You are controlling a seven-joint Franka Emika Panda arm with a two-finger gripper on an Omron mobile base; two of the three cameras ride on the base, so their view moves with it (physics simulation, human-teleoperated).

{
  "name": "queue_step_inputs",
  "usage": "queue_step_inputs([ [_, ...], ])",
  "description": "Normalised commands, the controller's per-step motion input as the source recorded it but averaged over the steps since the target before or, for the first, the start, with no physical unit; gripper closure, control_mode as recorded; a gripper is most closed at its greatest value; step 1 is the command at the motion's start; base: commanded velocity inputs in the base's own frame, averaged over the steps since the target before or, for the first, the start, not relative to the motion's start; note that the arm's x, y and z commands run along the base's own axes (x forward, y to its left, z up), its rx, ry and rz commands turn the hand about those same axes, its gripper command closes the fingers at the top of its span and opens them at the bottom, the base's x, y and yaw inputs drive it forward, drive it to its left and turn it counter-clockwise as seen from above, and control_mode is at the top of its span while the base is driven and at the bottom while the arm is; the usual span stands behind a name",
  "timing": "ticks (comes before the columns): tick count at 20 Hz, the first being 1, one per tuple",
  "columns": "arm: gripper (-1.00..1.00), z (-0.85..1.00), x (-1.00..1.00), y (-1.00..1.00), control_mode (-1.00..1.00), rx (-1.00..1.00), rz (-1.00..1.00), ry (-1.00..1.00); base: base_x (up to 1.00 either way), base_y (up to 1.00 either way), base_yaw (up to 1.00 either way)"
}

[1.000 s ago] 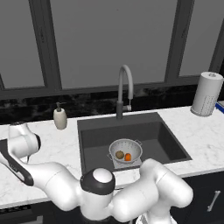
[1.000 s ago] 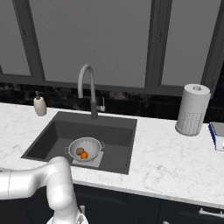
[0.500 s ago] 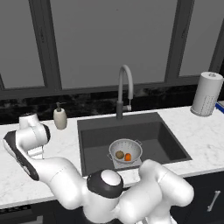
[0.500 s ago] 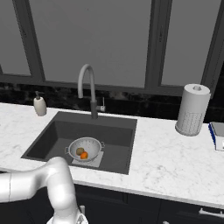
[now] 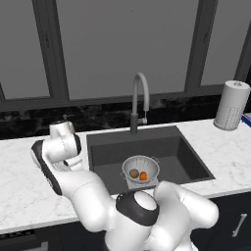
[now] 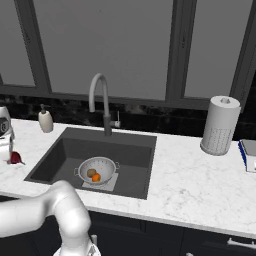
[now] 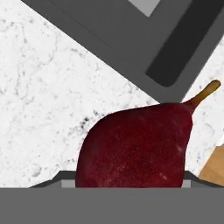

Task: Put the colander in the sink, put the tangerine, kiwi, pear in the colander, and turn on the sink faucet and pour water over the colander.

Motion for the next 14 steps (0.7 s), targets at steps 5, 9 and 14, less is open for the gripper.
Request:
queue_step_inputs([
  [5,1.0,0.13,0.0,-1.0,-1.0,0.12,0.25,0.0,0.0,0.0,0.0],
  [9,1.0,0.05,0.02,-1.0,-1.0,0.13,0.27,0.0,0.0,0.0,0.0],
  [14,1.0,0.0,0.01,-1.0,-1.0,0.13,0.28,0.0,0.0,0.0,0.0],
])
